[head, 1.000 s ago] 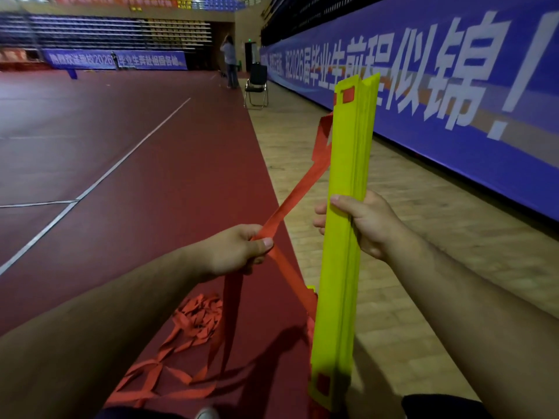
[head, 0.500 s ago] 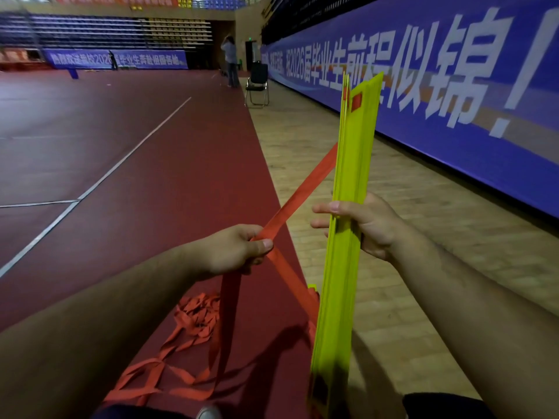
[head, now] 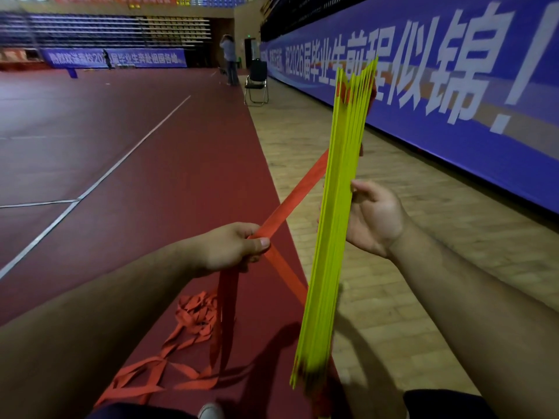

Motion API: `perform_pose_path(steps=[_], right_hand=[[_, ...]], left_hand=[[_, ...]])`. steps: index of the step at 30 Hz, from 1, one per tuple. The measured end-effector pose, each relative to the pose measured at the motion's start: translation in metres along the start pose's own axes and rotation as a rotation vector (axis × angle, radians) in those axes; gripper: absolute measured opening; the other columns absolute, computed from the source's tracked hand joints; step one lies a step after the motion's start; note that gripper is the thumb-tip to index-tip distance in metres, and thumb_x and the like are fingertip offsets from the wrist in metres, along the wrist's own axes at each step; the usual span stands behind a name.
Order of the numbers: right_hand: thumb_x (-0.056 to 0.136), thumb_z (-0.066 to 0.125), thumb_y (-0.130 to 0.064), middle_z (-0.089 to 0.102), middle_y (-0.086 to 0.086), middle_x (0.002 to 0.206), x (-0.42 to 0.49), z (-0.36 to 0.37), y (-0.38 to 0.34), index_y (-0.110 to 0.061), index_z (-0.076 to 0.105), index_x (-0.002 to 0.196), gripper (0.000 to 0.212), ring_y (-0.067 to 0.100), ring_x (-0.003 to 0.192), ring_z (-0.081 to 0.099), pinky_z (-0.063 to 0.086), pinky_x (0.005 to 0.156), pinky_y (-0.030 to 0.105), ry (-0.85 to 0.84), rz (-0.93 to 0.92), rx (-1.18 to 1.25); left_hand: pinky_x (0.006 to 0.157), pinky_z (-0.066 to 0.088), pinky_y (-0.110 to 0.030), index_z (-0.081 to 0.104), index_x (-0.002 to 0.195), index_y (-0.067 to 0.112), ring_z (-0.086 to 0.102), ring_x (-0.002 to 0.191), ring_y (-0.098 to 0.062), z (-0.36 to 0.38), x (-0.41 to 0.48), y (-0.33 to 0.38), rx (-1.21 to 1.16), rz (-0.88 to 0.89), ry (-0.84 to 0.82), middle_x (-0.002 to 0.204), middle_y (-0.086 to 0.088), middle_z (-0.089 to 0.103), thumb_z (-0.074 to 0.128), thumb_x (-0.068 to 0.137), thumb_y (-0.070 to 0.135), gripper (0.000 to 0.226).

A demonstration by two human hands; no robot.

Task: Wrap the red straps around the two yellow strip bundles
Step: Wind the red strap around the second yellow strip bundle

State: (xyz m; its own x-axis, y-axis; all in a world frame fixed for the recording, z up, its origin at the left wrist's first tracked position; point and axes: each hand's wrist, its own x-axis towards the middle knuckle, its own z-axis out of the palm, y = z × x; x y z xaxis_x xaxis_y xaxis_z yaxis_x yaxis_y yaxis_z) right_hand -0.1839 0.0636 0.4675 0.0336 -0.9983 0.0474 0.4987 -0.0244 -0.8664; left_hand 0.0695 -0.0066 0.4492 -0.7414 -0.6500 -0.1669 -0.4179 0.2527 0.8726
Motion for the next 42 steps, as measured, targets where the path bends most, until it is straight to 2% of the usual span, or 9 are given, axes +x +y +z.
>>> perform_pose_path(steps=[4, 9, 12, 15, 18, 24, 32, 38, 42], right_hand=[[0.085, 0.061, -0.041, 0.063, 0.01, 0.085, -0.001, -0.003, 0.007, -0.008, 0.062, 0.108, 0.041, 0.024, 0.079, 0.063, 0.057, 0.083, 0.048, 0.066, -0.061, -0.103], [0.034, 0.095, -0.062, 0.07, -0.001, 0.077, 0.003, -0.008, 0.015, -0.013, 0.06, 0.106, 0.094, 0.016, 0.074, 0.071, 0.062, 0.078, 0.052, 0.079, -0.114, -0.213], [0.057, 0.086, -0.059, 0.073, 0.007, 0.084, 0.002, 0.003, 0.015, -0.009, 0.06, 0.105, 0.073, 0.021, 0.074, 0.074, 0.061, 0.061, 0.041, 0.1, -0.117, -0.281], [0.084, 0.063, -0.042, 0.069, 0.011, 0.082, 0.006, 0.013, 0.016, -0.007, 0.056, 0.103, 0.041, 0.027, 0.069, 0.073, 0.06, 0.063, 0.042, 0.211, -0.179, -0.444], [0.094, 0.065, -0.036, 0.064, 0.013, 0.078, 0.013, 0.018, 0.022, -0.01, 0.054, 0.103, 0.029, 0.028, 0.062, 0.067, 0.058, 0.066, 0.047, 0.316, -0.195, -0.427], [0.096, 0.063, -0.012, 0.065, 0.015, 0.081, 0.009, 0.015, 0.02, -0.005, 0.055, 0.106, 0.014, 0.032, 0.074, 0.068, 0.059, 0.077, 0.056, 0.276, -0.127, -0.338], [0.087, 0.077, -0.024, 0.07, 0.006, 0.09, 0.02, 0.018, 0.029, -0.019, 0.062, 0.102, 0.021, 0.037, 0.091, 0.072, 0.058, 0.08, 0.062, 0.451, -0.244, -0.403], [0.073, 0.076, -0.05, 0.072, 0.0, 0.089, 0.036, 0.036, 0.038, -0.037, 0.055, 0.093, 0.031, 0.028, 0.084, 0.073, 0.06, 0.078, 0.056, 0.579, -0.38, -0.483], [0.086, 0.07, -0.032, 0.065, 0.005, 0.082, 0.041, 0.04, 0.025, -0.02, 0.055, 0.102, 0.024, 0.027, 0.075, 0.067, 0.059, 0.073, 0.043, 0.569, -0.307, -0.34]], left_hand=[[0.063, 0.041, -0.025, 0.047, 0.081, 0.017, 0.04, 0.057, -0.008, -0.003, 0.0, 0.0, -0.031, 0.016, -0.008, 0.065, 0.004, 0.044, 0.045, 0.105, 0.02, 0.025], [0.063, 0.042, -0.025, 0.047, 0.079, 0.017, 0.041, 0.057, -0.009, -0.004, -0.001, 0.004, -0.005, 0.042, -0.074, 0.065, 0.004, 0.046, 0.045, 0.105, 0.02, 0.027], [0.062, 0.043, -0.024, 0.047, 0.079, 0.017, 0.04, 0.057, -0.01, 0.0, 0.001, 0.005, -0.009, 0.036, -0.102, 0.064, 0.003, 0.046, 0.045, 0.105, 0.019, 0.027], [0.061, 0.041, -0.024, 0.047, 0.078, 0.017, 0.039, 0.057, -0.011, 0.002, 0.001, 0.007, -0.018, 0.03, -0.101, 0.064, 0.002, 0.045, 0.044, 0.105, 0.02, 0.028], [0.06, 0.041, -0.023, 0.047, 0.078, 0.017, 0.039, 0.057, -0.01, 0.008, 0.003, 0.012, 0.017, 0.014, -0.089, 0.066, 0.003, 0.046, 0.044, 0.106, 0.02, 0.028], [0.06, 0.041, -0.024, 0.052, 0.082, 0.017, 0.042, 0.058, -0.009, 0.007, 0.004, 0.011, 0.061, -0.027, -0.038, 0.068, 0.005, 0.048, 0.046, 0.105, 0.022, 0.024], [0.063, 0.041, -0.027, 0.052, 0.082, 0.022, 0.049, 0.067, -0.012, 0.015, 0.005, 0.018, 0.298, 0.026, 0.041, 0.073, 0.006, 0.05, 0.047, 0.104, 0.024, 0.023], [0.065, 0.036, -0.034, 0.04, 0.09, 0.023, 0.05, 0.076, -0.022, 0.054, 0.009, 0.03, 0.846, 0.098, 0.259, 0.076, 0.007, 0.046, 0.062, 0.08, 0.07, 0.053], [0.062, 0.039, -0.036, 0.036, 0.091, 0.022, 0.062, 0.088, -0.03, 0.062, 0.014, 0.028, 0.939, 0.051, 0.425, 0.082, 0.001, 0.05, 0.059, 0.073, 0.08, 0.065]])
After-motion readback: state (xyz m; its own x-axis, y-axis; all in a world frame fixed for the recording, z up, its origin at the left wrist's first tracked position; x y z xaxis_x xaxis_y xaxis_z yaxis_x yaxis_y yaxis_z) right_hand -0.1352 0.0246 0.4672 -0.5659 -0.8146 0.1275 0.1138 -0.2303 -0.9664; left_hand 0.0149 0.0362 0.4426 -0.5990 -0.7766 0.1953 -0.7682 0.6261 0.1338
